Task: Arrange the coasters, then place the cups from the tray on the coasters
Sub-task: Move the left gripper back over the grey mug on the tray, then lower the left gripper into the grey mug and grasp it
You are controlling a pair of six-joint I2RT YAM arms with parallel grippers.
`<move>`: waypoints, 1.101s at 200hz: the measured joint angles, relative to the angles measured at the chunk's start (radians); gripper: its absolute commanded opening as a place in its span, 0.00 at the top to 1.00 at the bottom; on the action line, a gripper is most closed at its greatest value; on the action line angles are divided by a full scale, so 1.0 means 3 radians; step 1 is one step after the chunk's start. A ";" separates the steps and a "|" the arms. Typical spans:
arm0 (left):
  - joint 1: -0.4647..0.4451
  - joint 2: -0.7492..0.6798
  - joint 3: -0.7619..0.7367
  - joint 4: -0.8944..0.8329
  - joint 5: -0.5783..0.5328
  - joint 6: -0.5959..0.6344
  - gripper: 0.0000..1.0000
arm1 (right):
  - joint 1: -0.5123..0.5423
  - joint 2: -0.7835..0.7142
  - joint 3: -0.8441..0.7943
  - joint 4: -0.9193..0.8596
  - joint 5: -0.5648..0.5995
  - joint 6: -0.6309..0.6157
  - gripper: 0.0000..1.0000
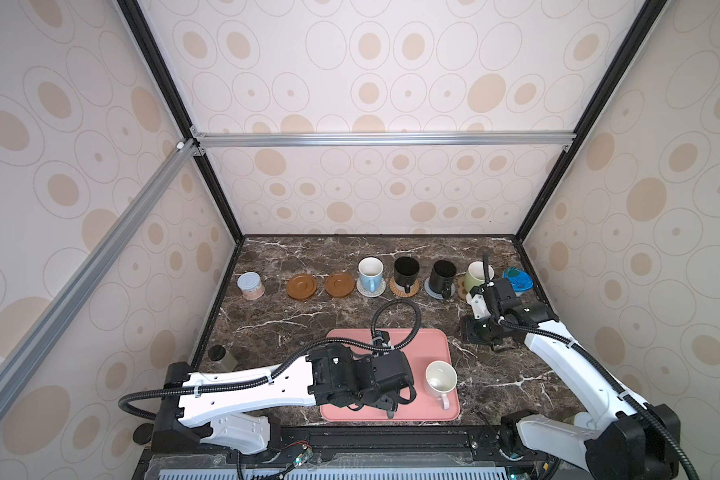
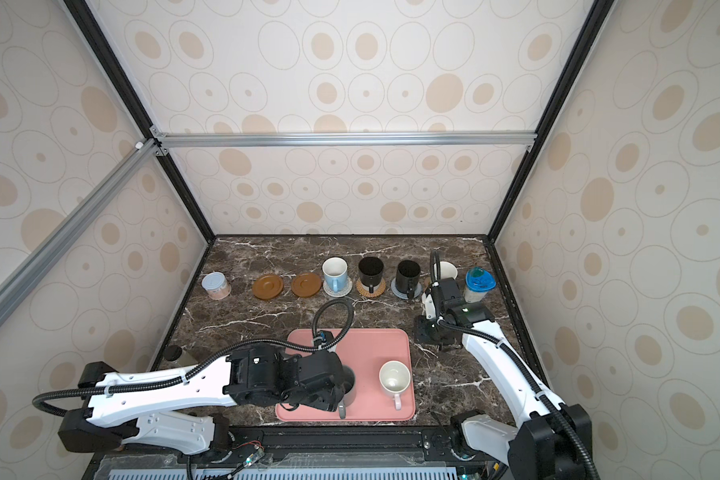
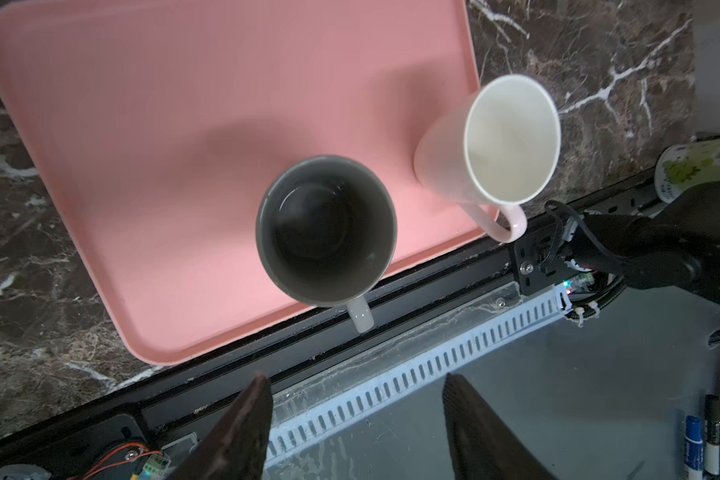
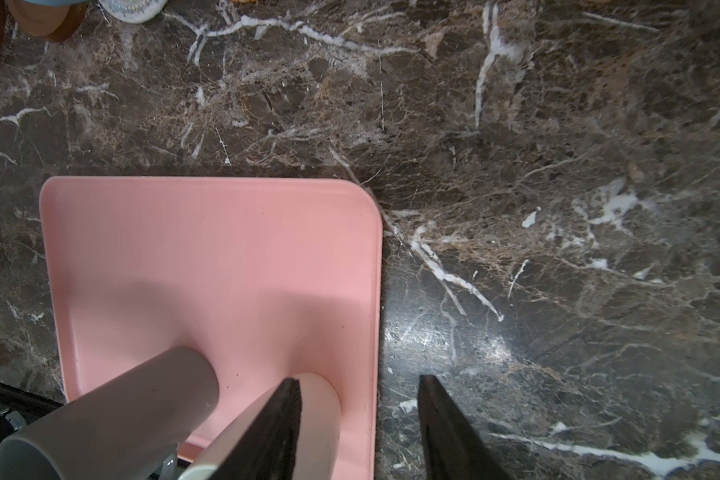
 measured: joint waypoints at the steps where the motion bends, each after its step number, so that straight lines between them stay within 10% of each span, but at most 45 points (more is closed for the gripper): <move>1: -0.0008 0.0000 -0.0013 0.0006 0.0005 -0.0011 0.34 | 0.0000 0.0001 0.0000 0.0001 -0.0001 0.0000 0.50; 220: 0.0103 0.0534 -0.0685 0.0787 0.0136 -0.0385 0.49 | 0.0000 0.0052 -0.0004 0.0032 -0.0017 -0.0011 0.51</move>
